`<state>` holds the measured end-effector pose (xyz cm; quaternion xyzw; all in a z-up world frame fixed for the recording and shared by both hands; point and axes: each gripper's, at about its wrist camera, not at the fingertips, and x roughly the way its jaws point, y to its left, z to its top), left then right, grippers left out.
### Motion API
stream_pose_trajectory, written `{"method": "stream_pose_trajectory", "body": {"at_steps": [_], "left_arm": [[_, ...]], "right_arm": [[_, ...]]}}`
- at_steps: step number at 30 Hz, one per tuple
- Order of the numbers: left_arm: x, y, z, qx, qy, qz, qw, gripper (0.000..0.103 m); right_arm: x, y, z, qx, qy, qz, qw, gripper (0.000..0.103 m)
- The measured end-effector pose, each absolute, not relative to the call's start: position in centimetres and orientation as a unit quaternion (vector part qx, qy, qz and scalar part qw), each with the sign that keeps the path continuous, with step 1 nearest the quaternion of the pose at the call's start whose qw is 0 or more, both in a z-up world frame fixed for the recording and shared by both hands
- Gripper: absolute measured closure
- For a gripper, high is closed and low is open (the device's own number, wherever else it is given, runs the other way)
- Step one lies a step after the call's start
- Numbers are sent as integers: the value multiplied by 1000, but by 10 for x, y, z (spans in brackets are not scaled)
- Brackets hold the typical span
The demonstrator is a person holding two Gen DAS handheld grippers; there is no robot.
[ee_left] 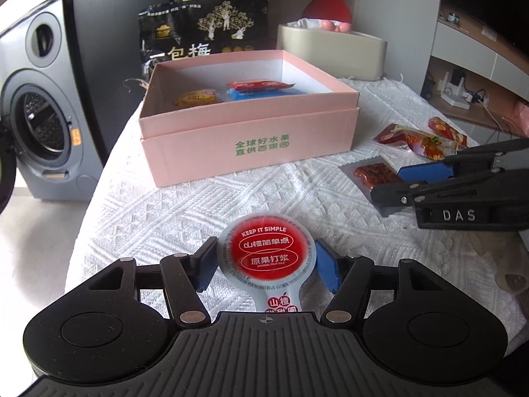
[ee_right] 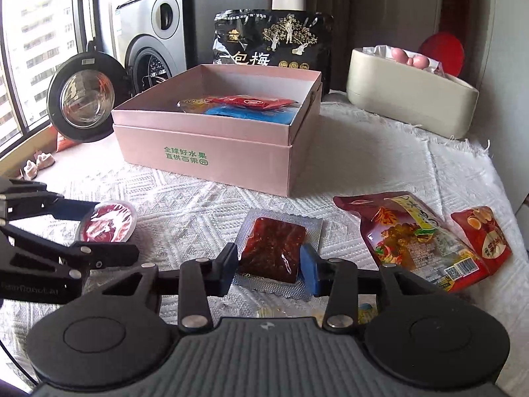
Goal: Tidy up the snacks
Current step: 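Lift the jerky packet with the right gripper while the left gripper holds the cup snack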
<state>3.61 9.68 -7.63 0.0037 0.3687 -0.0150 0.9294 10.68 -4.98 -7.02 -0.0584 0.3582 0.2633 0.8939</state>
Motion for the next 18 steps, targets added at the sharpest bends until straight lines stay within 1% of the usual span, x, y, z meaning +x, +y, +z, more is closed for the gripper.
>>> {"method": "stream_pose_trajectory", "body": {"at_steps": [4,8,11,14,18], "left_arm": [[38,100,-77,-10,365,-16,931,35],[36,102,-77,-9,362,-24,932,36],[32,104,-75,-13,366,-26,930,35],[21,102,-65,-23,370,-44,928,35],[-2,95,-29,-18,331,-65,941,35]], "right_arm": [[116,-47,-71,-53,366,260,892,61],[117,-46,-64,-62,362,264,892,63],[106,-55,-42,-64,335,274,899,63],[90,-67,-17,-64,327,295,896,63],[63,-83,13,-67,304,316,896,63]]}}
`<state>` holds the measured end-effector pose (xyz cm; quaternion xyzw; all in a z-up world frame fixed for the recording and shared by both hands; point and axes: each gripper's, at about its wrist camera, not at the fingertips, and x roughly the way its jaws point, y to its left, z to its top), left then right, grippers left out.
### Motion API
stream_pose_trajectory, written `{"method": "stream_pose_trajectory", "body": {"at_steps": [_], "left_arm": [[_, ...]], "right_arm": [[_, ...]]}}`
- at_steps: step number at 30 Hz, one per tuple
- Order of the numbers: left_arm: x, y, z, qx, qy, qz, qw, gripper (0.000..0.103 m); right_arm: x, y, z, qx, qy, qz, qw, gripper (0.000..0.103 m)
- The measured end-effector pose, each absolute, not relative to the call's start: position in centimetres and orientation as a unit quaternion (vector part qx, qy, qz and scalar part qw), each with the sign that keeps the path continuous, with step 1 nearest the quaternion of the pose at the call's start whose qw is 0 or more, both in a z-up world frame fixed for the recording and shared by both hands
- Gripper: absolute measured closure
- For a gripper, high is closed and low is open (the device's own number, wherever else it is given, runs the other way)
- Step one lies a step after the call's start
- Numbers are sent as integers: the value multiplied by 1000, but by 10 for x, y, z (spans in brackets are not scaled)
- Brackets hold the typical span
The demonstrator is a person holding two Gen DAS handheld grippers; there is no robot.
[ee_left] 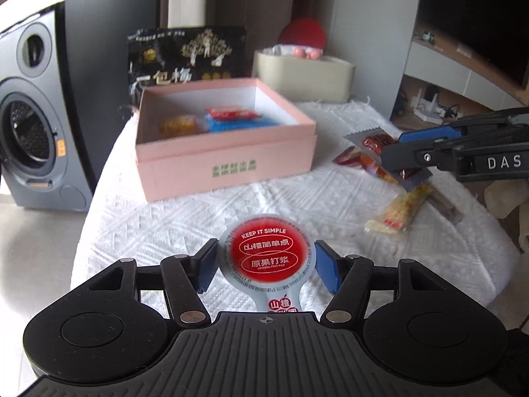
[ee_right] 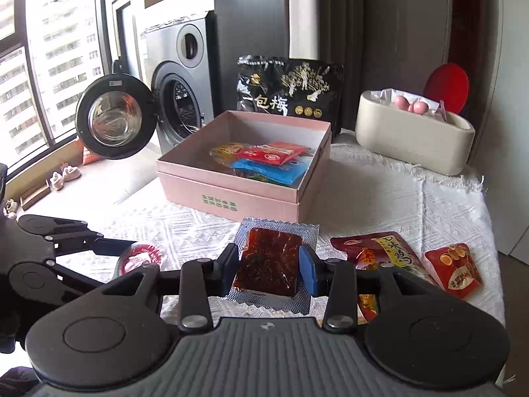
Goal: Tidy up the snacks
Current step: 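Lift the jerky packet with the right gripper while the left gripper holds the cup snack, then lower the cup snack and jerky packet into the pink box, opening both grippers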
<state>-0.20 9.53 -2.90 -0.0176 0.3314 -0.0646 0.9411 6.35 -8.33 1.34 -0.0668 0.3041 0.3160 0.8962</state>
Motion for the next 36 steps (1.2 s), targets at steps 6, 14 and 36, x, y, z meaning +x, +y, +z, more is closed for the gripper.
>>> {"method": "stream_pose_trajectory", "body": {"at_steps": [6,14,36], "left_arm": [[14,99,45,19,242,-49,969,35],[150,140,77,-92,223,-51,969,35],[163,192,8,-146,257,-3,955,37]], "right_arm": [[51,-99,66,-45,245,326,912,63],[72,-94,82,-44,216,306,926,63],[259,37,60,-8,326,320,890,62]]}}
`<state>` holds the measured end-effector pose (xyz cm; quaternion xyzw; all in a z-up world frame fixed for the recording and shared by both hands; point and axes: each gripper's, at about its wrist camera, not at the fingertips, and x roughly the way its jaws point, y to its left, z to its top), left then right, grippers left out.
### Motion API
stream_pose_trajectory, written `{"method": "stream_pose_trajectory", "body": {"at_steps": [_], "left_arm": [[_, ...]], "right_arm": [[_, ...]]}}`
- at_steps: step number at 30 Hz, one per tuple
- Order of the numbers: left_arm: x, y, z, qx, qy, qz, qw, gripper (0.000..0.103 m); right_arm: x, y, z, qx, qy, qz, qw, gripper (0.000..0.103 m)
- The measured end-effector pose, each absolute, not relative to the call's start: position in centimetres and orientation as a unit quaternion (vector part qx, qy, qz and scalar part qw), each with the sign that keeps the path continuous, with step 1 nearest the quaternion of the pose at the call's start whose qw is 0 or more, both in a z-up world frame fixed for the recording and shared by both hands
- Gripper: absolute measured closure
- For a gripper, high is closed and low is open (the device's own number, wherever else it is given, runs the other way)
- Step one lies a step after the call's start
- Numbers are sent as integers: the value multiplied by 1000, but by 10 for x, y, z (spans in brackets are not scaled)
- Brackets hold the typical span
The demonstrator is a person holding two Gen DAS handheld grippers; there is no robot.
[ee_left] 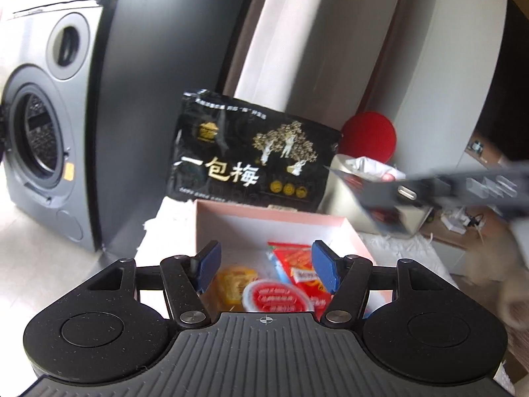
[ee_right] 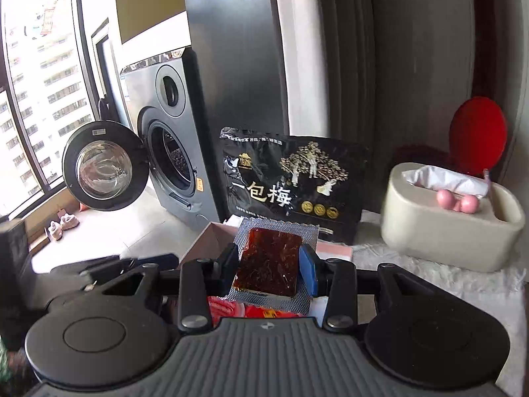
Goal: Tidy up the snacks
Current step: 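Lower the cup snack and jerky packet into the pink box, opening both grippers, then grasp the yellow noodle-stick packet with the left gripper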
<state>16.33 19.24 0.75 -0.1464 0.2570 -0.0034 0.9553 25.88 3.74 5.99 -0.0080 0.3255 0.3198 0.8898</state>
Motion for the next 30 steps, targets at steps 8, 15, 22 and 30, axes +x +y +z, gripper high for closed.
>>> {"method": "stream_pose_trajectory", "body": {"at_steps": [8,15,22,30], "left_arm": [[120,158,-5,-124,310,-82,939,72],[147,145,-18,-99,310,-77,942,82],[167,142,-35,-47,326,-32,944,82],[146,167,4,-143,263,-44,953,82]], "right_arm": [[247,22,53,-18,337,306,890,48],[175,-78,30,-56,320,237,916,41],[114,-150,-15,-49,328,174,927,38],[100,-183,-44,-3,343,144,928,38]]}}
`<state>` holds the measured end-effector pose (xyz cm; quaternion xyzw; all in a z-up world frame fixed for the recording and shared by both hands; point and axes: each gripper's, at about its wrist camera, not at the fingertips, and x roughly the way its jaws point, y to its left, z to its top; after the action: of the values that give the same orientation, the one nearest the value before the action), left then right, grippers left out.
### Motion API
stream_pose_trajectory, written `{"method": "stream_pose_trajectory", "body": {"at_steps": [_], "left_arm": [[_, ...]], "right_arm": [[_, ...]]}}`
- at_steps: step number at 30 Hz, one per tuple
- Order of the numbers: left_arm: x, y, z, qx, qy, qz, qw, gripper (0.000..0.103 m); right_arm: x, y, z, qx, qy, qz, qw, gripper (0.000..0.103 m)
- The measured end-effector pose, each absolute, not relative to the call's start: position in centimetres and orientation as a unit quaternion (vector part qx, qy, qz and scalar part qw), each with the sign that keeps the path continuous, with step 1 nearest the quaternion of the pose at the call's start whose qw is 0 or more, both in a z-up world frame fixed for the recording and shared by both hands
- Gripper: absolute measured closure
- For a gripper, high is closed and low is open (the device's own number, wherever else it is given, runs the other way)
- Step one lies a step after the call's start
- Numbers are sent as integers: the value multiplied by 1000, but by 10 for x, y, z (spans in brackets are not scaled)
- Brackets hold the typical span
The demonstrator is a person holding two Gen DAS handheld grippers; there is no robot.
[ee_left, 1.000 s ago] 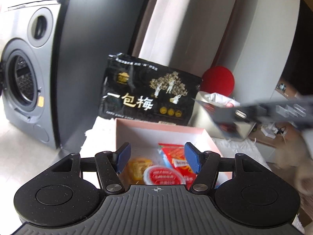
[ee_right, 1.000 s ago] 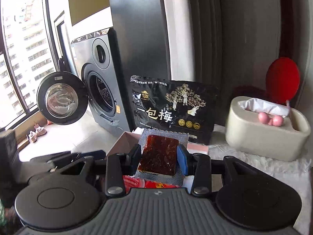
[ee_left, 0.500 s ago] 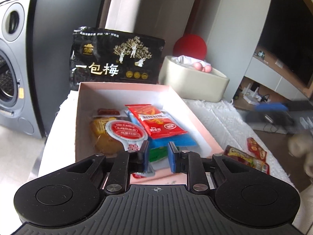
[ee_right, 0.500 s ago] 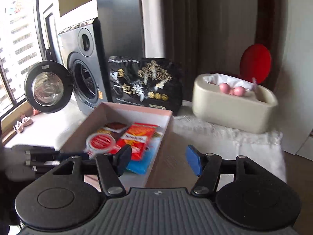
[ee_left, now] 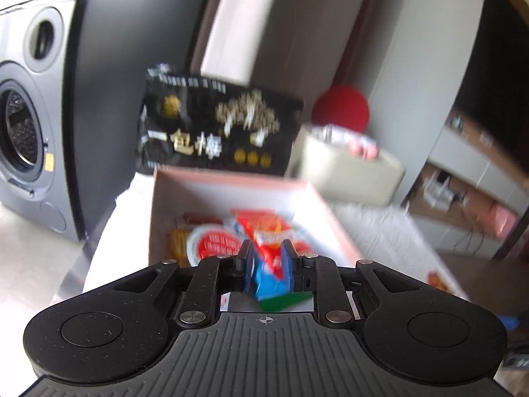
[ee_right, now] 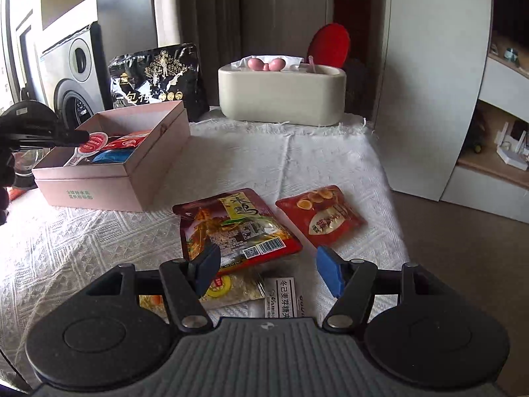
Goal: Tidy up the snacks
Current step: 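Grasp the yellow noodle-stick packet with the left gripper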
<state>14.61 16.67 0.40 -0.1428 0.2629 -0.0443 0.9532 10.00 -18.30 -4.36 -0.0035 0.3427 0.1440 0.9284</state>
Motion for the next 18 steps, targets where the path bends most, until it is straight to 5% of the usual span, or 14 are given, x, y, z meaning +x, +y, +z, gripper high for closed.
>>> {"method": "stream_pose_trajectory", "body": {"at_steps": [7,18], "left_arm": [[113,138,19,-136,265,-60,953,82],[95,-8,-53,-1,363,-225,904,80]], "right_arm": [[104,-193,-55,25,343,147,927,37],[100,-215,-53,52,337,135,930,32]]}}
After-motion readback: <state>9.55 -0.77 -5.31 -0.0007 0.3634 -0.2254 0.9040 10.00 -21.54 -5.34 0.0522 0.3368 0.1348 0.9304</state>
